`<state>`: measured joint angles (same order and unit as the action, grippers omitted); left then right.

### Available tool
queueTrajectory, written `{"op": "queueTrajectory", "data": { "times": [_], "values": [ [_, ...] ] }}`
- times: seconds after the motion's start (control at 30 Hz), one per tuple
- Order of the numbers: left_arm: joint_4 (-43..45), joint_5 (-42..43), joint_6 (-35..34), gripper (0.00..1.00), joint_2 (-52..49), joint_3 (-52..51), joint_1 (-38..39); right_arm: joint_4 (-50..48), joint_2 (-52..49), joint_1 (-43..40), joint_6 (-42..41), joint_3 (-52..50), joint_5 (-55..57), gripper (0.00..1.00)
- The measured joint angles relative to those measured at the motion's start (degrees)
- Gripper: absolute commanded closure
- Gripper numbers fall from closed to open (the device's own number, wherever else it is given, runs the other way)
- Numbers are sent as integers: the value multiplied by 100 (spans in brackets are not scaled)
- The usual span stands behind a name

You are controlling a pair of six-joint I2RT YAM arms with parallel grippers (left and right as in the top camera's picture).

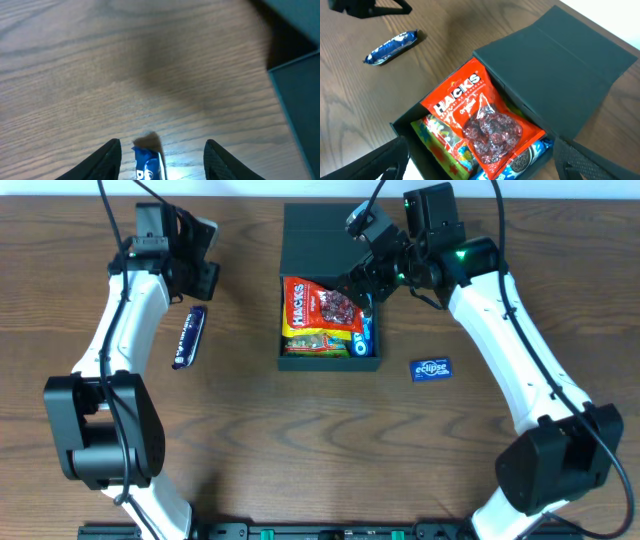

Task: Pack container

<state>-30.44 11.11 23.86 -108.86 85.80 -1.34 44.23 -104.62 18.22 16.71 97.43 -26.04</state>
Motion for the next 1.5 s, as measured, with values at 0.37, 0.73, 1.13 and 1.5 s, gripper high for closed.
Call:
{"op": "queueTrajectory", "data": {
  "times": [0.37, 0.73, 1.13, 1.5],
  "values": [
    [-960, -520, 68, 38, -44, -343, -22, 125, 0, 0, -63, 0, 146, 6],
    [-354, -839, 214, 32, -50, -1189, -289, 98, 0, 0, 44, 0, 216, 6],
    [343, -817, 164, 54, -400, -1513, -284, 192, 0, 0, 46, 0, 232, 8],
    [291, -820, -264, 83, -409, -1482, -258, 177, 0, -463, 57, 0, 229, 14]
  ]
}}
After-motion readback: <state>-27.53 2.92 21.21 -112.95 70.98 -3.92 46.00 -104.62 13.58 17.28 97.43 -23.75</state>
